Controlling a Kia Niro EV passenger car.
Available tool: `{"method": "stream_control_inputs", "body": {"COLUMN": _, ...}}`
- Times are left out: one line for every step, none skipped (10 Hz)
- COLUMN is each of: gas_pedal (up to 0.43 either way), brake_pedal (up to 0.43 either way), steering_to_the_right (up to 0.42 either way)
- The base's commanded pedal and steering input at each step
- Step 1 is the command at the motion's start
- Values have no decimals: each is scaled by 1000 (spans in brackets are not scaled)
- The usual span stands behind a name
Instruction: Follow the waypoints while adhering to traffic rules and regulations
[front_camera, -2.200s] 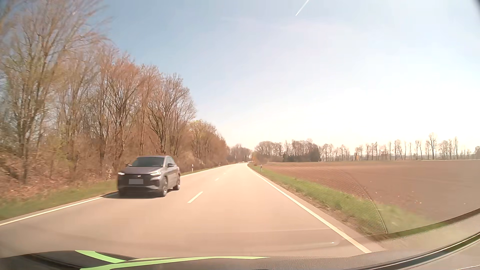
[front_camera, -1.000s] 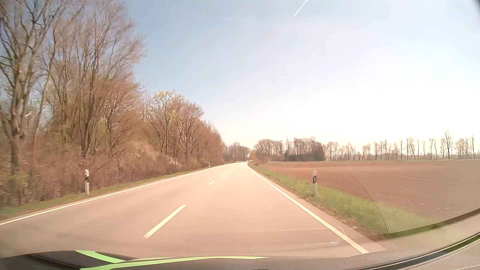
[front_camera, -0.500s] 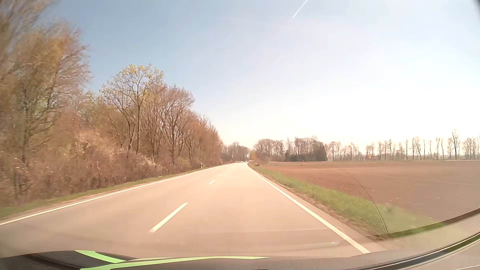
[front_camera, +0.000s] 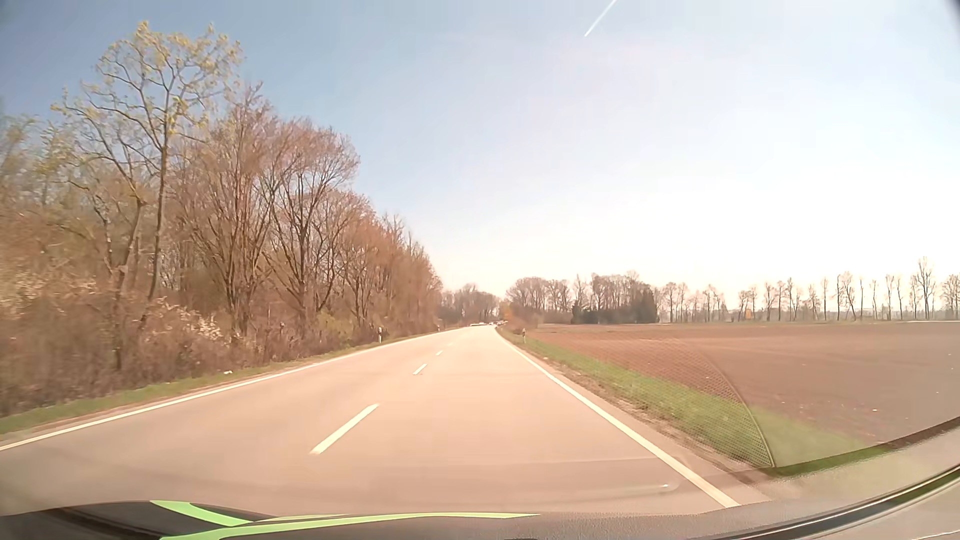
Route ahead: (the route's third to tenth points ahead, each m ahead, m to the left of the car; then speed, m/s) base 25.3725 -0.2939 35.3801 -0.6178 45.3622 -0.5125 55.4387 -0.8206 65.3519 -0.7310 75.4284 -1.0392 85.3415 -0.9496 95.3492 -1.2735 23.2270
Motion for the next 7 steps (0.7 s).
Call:
{"method": "stream_control_inputs", "body": {"gas_pedal": 79, "brake_pedal": 0, "steering_to_the_right": 1}}
{"method": "stream_control_inputs", "body": {"gas_pedal": 28, "brake_pedal": 0, "steering_to_the_right": 1}}
{"method": "stream_control_inputs", "body": {"gas_pedal": 0, "brake_pedal": 0, "steering_to_the_right": 1}}
{"method": "stream_control_inputs", "body": {"gas_pedal": 0, "brake_pedal": 0, "steering_to_the_right": 1}}
{"method": "stream_control_inputs", "body": {"gas_pedal": 0, "brake_pedal": 0, "steering_to_the_right": 1}}
{"method": "stream_control_inputs", "body": {"gas_pedal": 0, "brake_pedal": 0, "steering_to_the_right": 1}}
{"method": "stream_control_inputs", "body": {"gas_pedal": 0, "brake_pedal": 0, "steering_to_the_right": 1}}
